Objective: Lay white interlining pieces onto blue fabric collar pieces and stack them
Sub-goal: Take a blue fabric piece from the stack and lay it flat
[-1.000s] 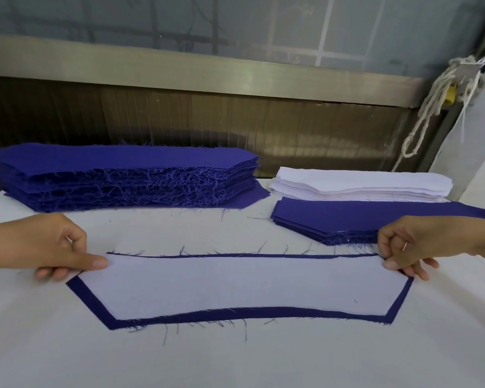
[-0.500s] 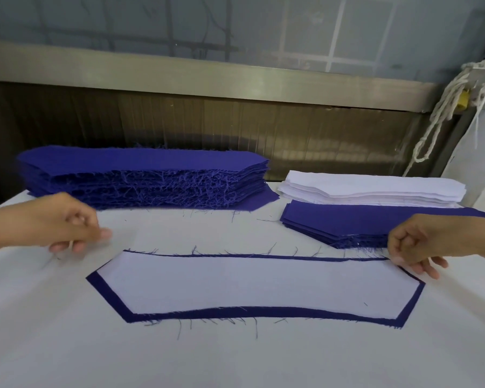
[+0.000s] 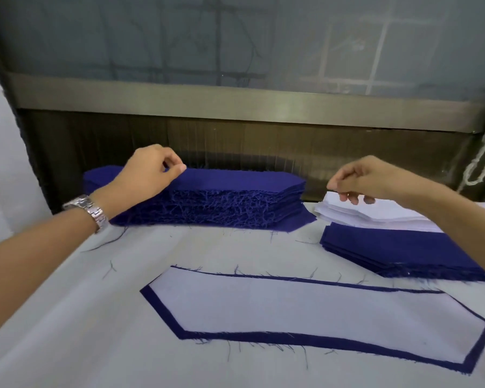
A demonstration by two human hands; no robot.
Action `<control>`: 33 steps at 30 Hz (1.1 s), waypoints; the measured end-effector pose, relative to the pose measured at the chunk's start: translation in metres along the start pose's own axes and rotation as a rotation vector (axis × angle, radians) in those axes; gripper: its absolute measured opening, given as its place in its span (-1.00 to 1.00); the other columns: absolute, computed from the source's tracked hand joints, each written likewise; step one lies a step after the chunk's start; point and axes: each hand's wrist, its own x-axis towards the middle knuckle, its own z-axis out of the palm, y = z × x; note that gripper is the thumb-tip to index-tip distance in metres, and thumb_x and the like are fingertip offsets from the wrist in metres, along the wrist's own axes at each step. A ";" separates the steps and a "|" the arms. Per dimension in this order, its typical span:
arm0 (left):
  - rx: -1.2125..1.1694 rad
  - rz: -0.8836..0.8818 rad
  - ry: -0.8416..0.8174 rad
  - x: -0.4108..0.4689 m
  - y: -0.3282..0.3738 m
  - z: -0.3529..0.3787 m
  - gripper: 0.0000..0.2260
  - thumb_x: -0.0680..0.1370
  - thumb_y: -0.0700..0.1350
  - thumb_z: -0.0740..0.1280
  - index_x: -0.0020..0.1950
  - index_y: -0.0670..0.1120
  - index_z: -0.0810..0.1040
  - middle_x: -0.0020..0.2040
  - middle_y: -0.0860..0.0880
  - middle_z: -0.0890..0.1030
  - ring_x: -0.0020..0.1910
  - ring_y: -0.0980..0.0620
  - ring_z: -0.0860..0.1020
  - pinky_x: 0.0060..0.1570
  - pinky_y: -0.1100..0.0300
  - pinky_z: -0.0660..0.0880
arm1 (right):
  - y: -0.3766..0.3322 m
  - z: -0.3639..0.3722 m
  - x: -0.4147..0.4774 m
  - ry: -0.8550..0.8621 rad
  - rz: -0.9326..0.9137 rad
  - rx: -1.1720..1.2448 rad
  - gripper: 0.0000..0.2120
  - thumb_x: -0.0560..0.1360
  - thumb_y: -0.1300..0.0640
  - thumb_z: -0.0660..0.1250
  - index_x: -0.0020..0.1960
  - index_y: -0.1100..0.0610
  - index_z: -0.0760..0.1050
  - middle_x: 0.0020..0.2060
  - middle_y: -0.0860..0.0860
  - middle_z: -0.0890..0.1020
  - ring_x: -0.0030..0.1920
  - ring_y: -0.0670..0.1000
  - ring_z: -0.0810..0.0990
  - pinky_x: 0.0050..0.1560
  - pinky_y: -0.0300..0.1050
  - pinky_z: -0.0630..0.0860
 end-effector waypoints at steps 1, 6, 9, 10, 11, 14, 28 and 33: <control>0.038 0.002 -0.028 0.007 -0.003 0.002 -0.85 0.61 -0.06 0.34 0.09 -0.07 0.65 -0.02 -0.01 0.57 -0.18 0.10 0.48 -0.06 0.12 0.44 | -0.004 0.006 0.010 0.039 -0.008 0.010 -0.89 0.59 0.21 0.37 -0.08 0.15 0.65 -0.41 -0.04 0.67 -0.48 -0.20 0.53 -0.52 -0.34 0.39; 0.178 0.009 -0.148 0.033 -0.012 0.008 -0.80 0.64 -0.03 0.28 0.16 -0.01 0.66 0.03 -0.01 0.60 -0.08 0.06 0.48 -0.08 0.09 0.44 | -0.015 0.037 0.053 0.133 -0.021 0.004 -0.90 0.60 0.19 0.35 -0.02 0.12 0.64 -0.11 -0.05 0.65 -0.03 -0.05 0.57 -0.06 -0.16 0.45; 0.219 0.006 -0.210 0.041 -0.012 0.013 -0.82 0.63 -0.02 0.31 0.15 0.01 0.67 -0.04 0.06 0.53 -0.07 0.08 0.47 -0.08 0.11 0.40 | -0.015 0.050 0.069 0.138 -0.011 -0.003 -0.80 0.62 0.15 0.33 0.21 0.16 0.60 0.06 0.00 0.61 0.09 -0.01 0.52 0.08 -0.11 0.39; 0.218 0.004 -0.227 0.043 -0.011 0.014 -0.83 0.62 -0.02 0.32 0.14 0.02 0.67 -0.04 0.06 0.54 -0.07 0.08 0.47 -0.08 0.11 0.41 | -0.014 0.054 0.073 0.130 -0.009 -0.013 -0.76 0.63 0.14 0.32 0.26 0.17 0.58 0.08 0.01 0.59 0.10 -0.01 0.51 0.09 -0.11 0.39; 0.207 0.000 -0.239 0.044 -0.010 0.016 -0.83 0.62 -0.03 0.33 0.14 0.01 0.67 -0.02 0.05 0.57 -0.06 0.08 0.48 -0.06 0.10 0.44 | -0.015 0.056 0.077 0.121 -0.009 -0.027 -0.73 0.64 0.13 0.30 0.30 0.18 0.56 0.12 0.03 0.59 0.12 0.00 0.51 0.10 -0.10 0.39; 0.130 -0.024 -0.227 0.049 -0.006 0.021 -0.86 0.61 -0.08 0.36 0.11 -0.01 0.68 0.03 0.00 0.65 -0.04 0.05 0.55 0.07 0.01 0.55 | -0.015 0.061 0.088 0.098 0.004 -0.043 -0.70 0.65 0.12 0.29 0.33 0.21 0.54 0.22 0.12 0.60 0.17 0.06 0.53 0.15 -0.10 0.43; 0.071 -0.036 -0.267 0.056 -0.003 0.035 -0.80 0.57 -0.02 0.40 0.16 -0.03 0.66 0.09 -0.03 0.65 -0.04 0.08 0.54 0.07 0.06 0.54 | -0.025 0.064 0.118 0.105 -0.002 -0.042 -0.81 0.58 0.10 0.40 0.12 0.17 0.66 -0.18 -0.06 0.56 -0.11 -0.06 0.52 -0.10 -0.19 0.44; 0.086 -0.065 -0.341 0.056 -0.002 0.033 -0.68 0.59 0.03 0.37 0.30 -0.05 0.59 0.25 -0.05 0.60 0.19 -0.03 0.55 0.22 -0.04 0.51 | -0.025 0.064 0.122 -0.008 -0.021 -0.022 -0.88 0.61 0.11 0.35 0.07 0.11 0.63 -0.12 -0.04 0.59 -0.09 -0.09 0.53 -0.11 -0.22 0.44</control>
